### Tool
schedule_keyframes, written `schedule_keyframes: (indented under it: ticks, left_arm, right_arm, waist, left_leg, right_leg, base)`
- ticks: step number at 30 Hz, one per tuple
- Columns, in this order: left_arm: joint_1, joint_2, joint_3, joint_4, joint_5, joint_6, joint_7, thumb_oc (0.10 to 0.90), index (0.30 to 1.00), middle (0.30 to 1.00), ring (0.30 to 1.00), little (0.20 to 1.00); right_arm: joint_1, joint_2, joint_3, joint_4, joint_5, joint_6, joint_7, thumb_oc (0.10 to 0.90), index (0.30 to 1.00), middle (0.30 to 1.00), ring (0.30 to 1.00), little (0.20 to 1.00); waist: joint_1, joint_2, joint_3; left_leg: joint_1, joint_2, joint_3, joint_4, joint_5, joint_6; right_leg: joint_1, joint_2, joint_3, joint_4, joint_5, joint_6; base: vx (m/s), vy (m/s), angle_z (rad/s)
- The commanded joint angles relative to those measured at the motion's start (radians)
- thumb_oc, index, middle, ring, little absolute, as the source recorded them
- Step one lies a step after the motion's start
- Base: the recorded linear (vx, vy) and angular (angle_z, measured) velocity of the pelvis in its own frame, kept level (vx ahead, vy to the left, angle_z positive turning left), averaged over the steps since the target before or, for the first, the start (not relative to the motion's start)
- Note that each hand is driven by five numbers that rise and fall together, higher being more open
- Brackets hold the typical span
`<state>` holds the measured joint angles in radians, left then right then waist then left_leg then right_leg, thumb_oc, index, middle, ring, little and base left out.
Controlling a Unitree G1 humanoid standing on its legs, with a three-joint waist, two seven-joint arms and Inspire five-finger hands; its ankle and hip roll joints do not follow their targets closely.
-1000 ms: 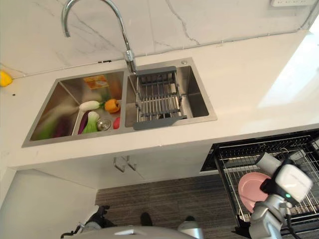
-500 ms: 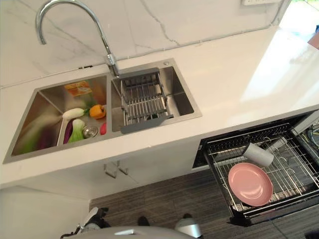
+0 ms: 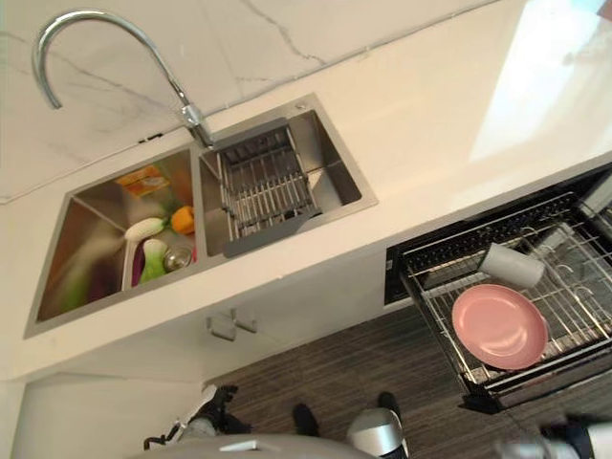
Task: Place the dishes in the dishwasher.
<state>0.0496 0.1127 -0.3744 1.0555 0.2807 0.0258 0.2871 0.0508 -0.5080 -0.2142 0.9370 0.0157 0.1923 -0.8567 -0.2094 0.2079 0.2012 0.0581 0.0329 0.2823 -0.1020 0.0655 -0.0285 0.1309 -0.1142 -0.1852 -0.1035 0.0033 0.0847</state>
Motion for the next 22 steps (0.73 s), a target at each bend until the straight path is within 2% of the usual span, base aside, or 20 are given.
schedule_keyframes:
  ticks: [1, 3, 4, 5, 8, 9, 11, 12, 13, 14, 15, 16, 17, 22]
  left_arm:
    - [-0.090, 0.045, -0.008, 0.047, -0.017, 0.005, 0.003, 0.800, 0.900, 0.900, 0.900, 0.900]
    - [-0.088, 0.048, -0.012, 0.045, -0.018, 0.006, 0.004, 0.800, 0.900, 0.900, 0.900, 0.900]
    - [-0.083, 0.050, -0.027, 0.041, -0.027, 0.003, 0.005, 0.800, 0.900, 0.900, 0.900, 0.900]
    - [-0.083, 0.053, -0.030, 0.039, -0.029, 0.003, 0.006, 0.800, 0.900, 0.900, 0.900, 0.900]
    - [-0.081, 0.063, -0.004, 0.044, -0.069, -0.001, 0.012, 0.800, 0.900, 0.900, 0.900, 0.900]
    - [-0.082, 0.063, -0.003, 0.044, -0.069, -0.002, 0.012, 0.800, 0.900, 0.900, 0.900, 0.900]
    - [-0.076, 0.076, 0.033, 0.063, -0.110, -0.011, 0.000, 0.800, 0.900, 0.900, 0.900, 0.900]
    - [-0.068, 0.077, 0.060, 0.076, -0.145, -0.015, 0.001, 0.800, 0.900, 0.900, 0.900, 0.900]
    - [-0.065, 0.078, 0.072, 0.087, -0.151, -0.016, 0.009, 0.800, 0.900, 0.900, 0.900, 0.900]
    - [-0.059, 0.078, 0.082, 0.096, -0.161, -0.015, 0.005, 0.800, 0.900, 0.900, 0.900, 0.900]
    - [-0.059, 0.078, 0.082, 0.096, -0.161, -0.015, 0.005, 0.800, 0.900, 0.900, 0.900, 0.900]
    - [-0.046, 0.074, 0.128, 0.130, -0.235, -0.018, -0.015, 0.800, 0.900, 0.900, 0.900, 0.900]
    - [-0.036, 0.069, 0.149, 0.144, -0.272, -0.025, -0.035, 0.800, 0.900, 0.900, 0.900, 0.900]
    - [-0.031, 0.072, 0.205, 0.174, -0.326, -0.032, -0.074, 0.800, 0.900, 0.900, 0.900, 0.900]
  right_arm:
    - [-0.183, -0.129, -0.007, -0.041, -0.020, -0.100, 0.035, 0.400, 0.300, 0.300, 0.300, 0.300]
    - [-0.216, -0.141, 0.010, -0.031, -0.015, -0.103, 0.046, 0.400, 0.300, 0.300, 0.300, 0.300]
    - [-0.302, -0.157, 0.067, -0.002, -0.010, -0.110, 0.055, 0.400, 0.300, 0.300, 0.300, 0.300]
    - [-0.331, -0.164, 0.079, -0.004, -0.010, -0.116, 0.063, 0.400, 0.300, 0.300, 0.300, 0.300]
    - [-0.382, -0.162, 0.104, -0.046, 0.075, -0.185, 0.157, 0.400, 0.300, 0.300, 0.300, 0.300]
    - [-0.384, -0.162, 0.106, -0.044, 0.076, -0.186, 0.157, 0.400, 0.300, 0.300, 0.300, 0.300]
    - [-0.423, -0.167, 0.137, -0.011, 0.076, -0.207, 0.204, 0.400, 0.300, 0.300, 0.300, 0.300]
    - [-0.429, -0.161, 0.143, 0.000, 0.083, -0.213, 0.221, 0.400, 0.300, 0.300, 0.300, 0.300]
    - [-0.441, -0.154, 0.154, 0.012, 0.084, -0.220, 0.225, 0.530, 0.495, 0.495, 0.495, 0.495]
    - [-0.450, -0.147, 0.156, 0.033, 0.090, -0.225, 0.230, 0.800, 0.900, 0.900, 0.900, 0.900]
    - [-0.450, -0.147, 0.156, 0.033, 0.090, -0.225, 0.230, 0.800, 0.900, 0.900, 0.900, 0.900]
    - [-0.448, -0.126, 0.152, 0.061, 0.106, -0.232, 0.237, 0.800, 0.900, 0.900, 0.900, 0.900]
    - [-0.441, -0.107, 0.154, 0.074, 0.113, -0.233, 0.252, 0.800, 0.900, 0.900, 0.900, 0.900]
    - [-0.361, -0.009, 0.183, 0.151, 0.106, -0.234, 0.332, 0.800, 0.900, 0.900, 0.900, 0.900]
  waist:
    - [0.079, -0.010, 0.050]
    - [0.089, -0.008, 0.049]
    - [0.117, -0.001, 0.047]
    - [0.131, 0.001, 0.046]
    - [0.178, -0.002, 0.040]
    - [0.173, -0.003, 0.038]
    - [0.215, -0.008, 0.028]
    - [0.235, -0.011, 0.025]
    - [0.248, -0.015, 0.020]
    - [0.257, -0.020, 0.015]
    - [0.257, -0.020, 0.015]
    - [0.282, -0.031, 0.003]
    - [0.288, -0.039, -0.002]
    - [0.311, -0.077, -0.020]
  left_leg:
    - [0.104, 0.085, -0.038, 0.015, -0.070, -0.090]
    - [0.104, 0.083, -0.046, 0.015, -0.068, -0.090]
    - [0.102, 0.082, -0.070, 0.015, -0.063, -0.095]
    - [0.103, 0.081, -0.081, 0.015, -0.064, -0.097]
    - [0.075, 0.086, -0.138, 0.015, -0.042, -0.108]
    - [0.067, 0.085, -0.143, 0.015, -0.036, -0.106]
    - [0.027, 0.093, -0.194, 0.015, -0.010, -0.125]
    - [0.026, 0.098, -0.206, 0.015, -0.009, -0.132]
    - [0.020, 0.101, -0.219, 0.015, -0.004, -0.136]
    - [0.017, 0.105, -0.230, 0.015, -0.001, -0.139]
    - [0.017, 0.105, -0.230, 0.015, -0.001, -0.139]
    - [0.011, 0.106, -0.247, 0.015, 0.003, -0.143]
    - [0.006, 0.108, -0.259, 0.015, 0.005, -0.144]
    - [0.001, 0.117, -0.289, 0.015, 0.003, -0.145]
  right_leg:
    - [0.004, -0.061, -0.101, 0.016, -0.025, 0.064]
    - [0.012, -0.064, -0.111, 0.016, -0.027, 0.064]
    - [0.033, -0.068, -0.143, 0.016, -0.033, 0.062]
    - [0.043, -0.068, -0.158, 0.016, -0.039, 0.061]
    - [0.060, -0.073, -0.227, 0.016, -0.043, 0.054]
    - [0.055, -0.074, -0.233, 0.016, -0.039, 0.054]
    - [0.065, -0.075, -0.303, 0.016, -0.044, 0.047]
    - [0.075, -0.072, -0.319, 0.016, -0.053, 0.044]
    - [0.079, -0.070, -0.334, 0.016, -0.057, 0.042]
    - [0.086, -0.068, -0.348, 0.016, -0.063, 0.040]
    - [0.086, -0.068, -0.348, 0.016, -0.063, 0.040]
    - [0.096, -0.062, -0.369, 0.016, -0.071, 0.035]
    - [0.102, -0.060, -0.382, 0.016, -0.075, 0.032]
    - [0.118, -0.045, -0.407, 0.016, -0.088, 0.022]
  base:
    - [0.00, -0.023, 0.35]
    - [0.00, -0.026, 0.26]
    - [0.01, -0.057, 0.19]
    - [0.00, -0.094, 0.24]
    - [-0.05, -0.096, 0.47]
    - [-0.06, -0.083, 0.67]
    - [-0.07, -0.126, 0.98]
    - [-0.03, -0.133, 0.92]
    - [0.01, -0.097, 0.95]
    - [0.00, -0.060, 0.78]
    - [0.03, -0.069, 0.91]
    - [0.03, -0.069, 0.49]
    - [0.03, -0.092, 0.64]
    - [0.03, -0.060, 0.69]
